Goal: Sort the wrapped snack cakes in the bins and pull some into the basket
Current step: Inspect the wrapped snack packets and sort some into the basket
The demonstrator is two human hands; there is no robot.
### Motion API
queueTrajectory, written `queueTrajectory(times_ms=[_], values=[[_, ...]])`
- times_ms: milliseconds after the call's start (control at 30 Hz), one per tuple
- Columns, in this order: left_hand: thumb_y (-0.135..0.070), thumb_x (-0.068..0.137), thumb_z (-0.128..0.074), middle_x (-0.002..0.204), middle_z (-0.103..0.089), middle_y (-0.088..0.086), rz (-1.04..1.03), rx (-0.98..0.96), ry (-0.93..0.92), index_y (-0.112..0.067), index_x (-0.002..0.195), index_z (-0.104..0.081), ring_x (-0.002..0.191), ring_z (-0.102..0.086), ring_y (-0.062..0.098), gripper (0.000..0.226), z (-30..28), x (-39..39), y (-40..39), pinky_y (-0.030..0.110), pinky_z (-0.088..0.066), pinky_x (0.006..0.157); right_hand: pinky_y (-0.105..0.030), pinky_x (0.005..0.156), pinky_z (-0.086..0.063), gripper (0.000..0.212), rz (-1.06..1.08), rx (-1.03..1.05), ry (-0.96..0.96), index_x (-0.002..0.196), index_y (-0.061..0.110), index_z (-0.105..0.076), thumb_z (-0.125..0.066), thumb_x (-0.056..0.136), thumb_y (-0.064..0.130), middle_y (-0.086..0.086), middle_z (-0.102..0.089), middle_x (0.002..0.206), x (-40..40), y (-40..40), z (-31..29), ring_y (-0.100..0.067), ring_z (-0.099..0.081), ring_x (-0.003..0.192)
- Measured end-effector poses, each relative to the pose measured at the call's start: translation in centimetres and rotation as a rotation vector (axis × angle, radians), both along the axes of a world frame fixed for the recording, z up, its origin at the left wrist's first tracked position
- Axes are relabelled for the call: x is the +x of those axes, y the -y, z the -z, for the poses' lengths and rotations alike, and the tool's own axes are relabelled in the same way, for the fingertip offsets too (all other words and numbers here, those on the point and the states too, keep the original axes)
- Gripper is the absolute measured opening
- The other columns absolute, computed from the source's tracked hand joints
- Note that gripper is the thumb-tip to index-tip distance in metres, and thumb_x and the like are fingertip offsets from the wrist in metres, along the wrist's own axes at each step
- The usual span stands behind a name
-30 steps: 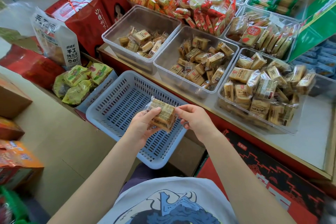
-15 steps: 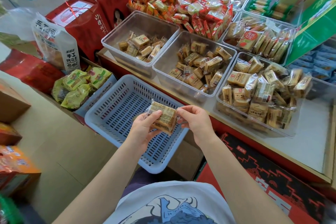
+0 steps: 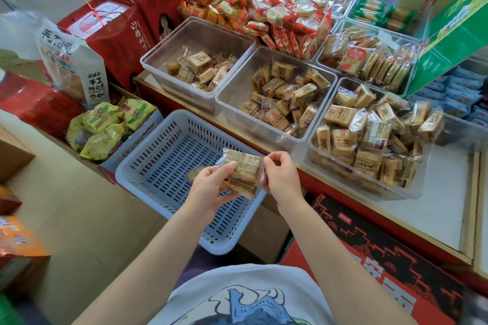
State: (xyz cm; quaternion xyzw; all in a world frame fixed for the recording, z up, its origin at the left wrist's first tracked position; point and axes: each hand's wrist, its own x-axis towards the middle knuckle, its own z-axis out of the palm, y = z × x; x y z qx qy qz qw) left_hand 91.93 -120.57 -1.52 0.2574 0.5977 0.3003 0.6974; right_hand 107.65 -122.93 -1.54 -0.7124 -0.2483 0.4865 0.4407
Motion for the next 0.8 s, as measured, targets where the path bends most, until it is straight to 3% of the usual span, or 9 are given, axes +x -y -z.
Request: queueTrajectory(times_ms=[67, 200, 367, 533, 667, 800], values=[[-0.029, 0.090, -0.077, 0.114, -0.073, 0.018, -0.054, -0.018, 0.030, -0.002, 0.122, -0.058, 0.104, -0.073, 0.028, 0.046, -0.1, 0.2, 0.0, 0.035, -0.063, 0.071, -0.021, 0.044, -0.043, 0.010, -0.025, 0.022, -0.083, 0.105, 0.010, -0.058, -0.056, 0.104, 0.019, 0.000, -0.062, 0.061, 0.4, 0.0, -0.3, -0.006, -0.054, 0.045], [-0.025, 0.092, -0.075, 0.112, -0.074, 0.018, -0.158, -0.041, 0.066, -0.001, 0.126, -0.060, 0.101, -0.073, 0.027, 0.044, 0.0, 0.3, -0.2, 0.034, -0.063, 0.065, -0.021, 0.050, -0.045, 0.019, -0.166, 0.002, -0.139, 0.113, 0.012, -0.058, -0.067, 0.097, 0.012, -0.003, -0.067, 0.072, 0.8, 0.2, -0.4, -0.006, -0.055, 0.051], [-0.021, 0.094, -0.072, 0.107, -0.071, 0.017, -0.273, -0.149, 0.198, -0.006, 0.113, -0.064, 0.105, -0.071, 0.031, 0.025, -0.4, 0.0, -0.4, 0.043, -0.061, 0.085, -0.024, 0.053, -0.047, 0.011, -0.089, 0.002, -0.103, 0.112, 0.011, -0.061, -0.060, 0.101, 0.014, -0.004, -0.069, 0.078, 1.5, 0.2, 0.1, -0.010, -0.059, 0.057], [-0.022, 0.075, -0.078, 0.113, -0.070, 0.022, -0.251, -0.156, 0.314, -0.003, 0.121, -0.061, 0.108, -0.071, 0.037, 0.053, -0.7, -0.4, -0.2, 0.046, -0.062, 0.088, -0.024, 0.062, -0.056, 0.018, -0.167, 0.022, -0.145, 0.111, 0.011, -0.064, -0.067, 0.098, 0.024, -0.007, -0.073, 0.094, 1.0, 0.1, -0.2, -0.010, -0.065, 0.068], [-0.021, 0.074, -0.076, 0.111, -0.070, 0.021, -0.225, -0.113, 0.337, -0.004, 0.121, -0.061, 0.109, -0.070, 0.037, 0.052, -0.8, -0.5, -0.1, 0.048, -0.056, 0.098, -0.025, 0.063, -0.057, 0.015, -0.111, 0.056, -0.142, 0.105, 0.010, -0.064, -0.072, 0.095, 0.015, -0.007, -0.071, 0.090, 0.8, -0.1, -0.4, -0.010, -0.068, 0.068], [-0.017, 0.093, -0.069, 0.097, -0.078, 0.012, -0.165, -0.026, 0.249, -0.002, 0.123, -0.059, 0.096, -0.075, 0.025, 0.034, -0.8, -0.3, -0.2, 0.039, -0.062, 0.083, -0.024, 0.062, -0.058, 0.020, -0.120, 0.038, -0.090, 0.106, 0.014, -0.060, -0.074, 0.093, 0.021, -0.007, -0.070, 0.097, 0.7, 0.0, -0.5, -0.010, -0.071, 0.072]])
